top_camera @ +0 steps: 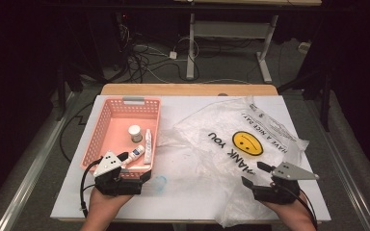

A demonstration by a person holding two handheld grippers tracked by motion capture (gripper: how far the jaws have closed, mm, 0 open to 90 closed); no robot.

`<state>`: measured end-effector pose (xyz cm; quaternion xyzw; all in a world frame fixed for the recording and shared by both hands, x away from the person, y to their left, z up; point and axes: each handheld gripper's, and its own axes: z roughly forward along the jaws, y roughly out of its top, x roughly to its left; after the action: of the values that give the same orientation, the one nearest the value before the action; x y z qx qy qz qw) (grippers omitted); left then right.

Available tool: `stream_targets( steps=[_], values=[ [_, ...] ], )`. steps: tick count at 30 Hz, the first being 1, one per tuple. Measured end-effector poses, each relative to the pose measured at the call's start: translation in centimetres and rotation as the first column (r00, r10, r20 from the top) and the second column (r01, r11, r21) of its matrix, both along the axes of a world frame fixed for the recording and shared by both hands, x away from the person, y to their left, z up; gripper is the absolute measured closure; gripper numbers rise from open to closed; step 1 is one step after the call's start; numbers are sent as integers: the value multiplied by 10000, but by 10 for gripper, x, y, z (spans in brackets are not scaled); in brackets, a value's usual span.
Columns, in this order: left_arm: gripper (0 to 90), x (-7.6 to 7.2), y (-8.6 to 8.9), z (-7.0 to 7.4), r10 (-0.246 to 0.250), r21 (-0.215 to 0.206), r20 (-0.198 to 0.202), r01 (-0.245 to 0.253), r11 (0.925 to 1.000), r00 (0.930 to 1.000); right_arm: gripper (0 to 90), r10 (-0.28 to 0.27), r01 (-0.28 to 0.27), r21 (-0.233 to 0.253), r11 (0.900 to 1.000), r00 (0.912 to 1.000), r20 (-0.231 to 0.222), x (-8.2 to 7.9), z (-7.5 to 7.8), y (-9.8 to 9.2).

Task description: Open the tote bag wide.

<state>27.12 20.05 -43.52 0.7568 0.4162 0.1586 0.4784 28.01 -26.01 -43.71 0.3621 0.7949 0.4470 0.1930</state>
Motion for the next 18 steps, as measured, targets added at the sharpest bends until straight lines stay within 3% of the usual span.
stream_targets(
  steps=[3,6,13,18],
  values=[
    [0,0,0,0,123,21,96,-123,9999,9999,139,181,-181,43,9998,9998,-73,16,0,12],
    [0,-1,1,0,105,-37,107,-104,9999,9999,5,248,-249,-79,9997,9996,-94,31,-1,25],
    [0,-2,2,0,139,-207,-31,-139,9997,9999,0,387,-387,-109,9992,9993,-11,57,5,44],
    [0,-3,1,0,103,-143,56,-102,9998,9999,0,516,-516,14,9987,9986,84,67,10,53]
  ],
)
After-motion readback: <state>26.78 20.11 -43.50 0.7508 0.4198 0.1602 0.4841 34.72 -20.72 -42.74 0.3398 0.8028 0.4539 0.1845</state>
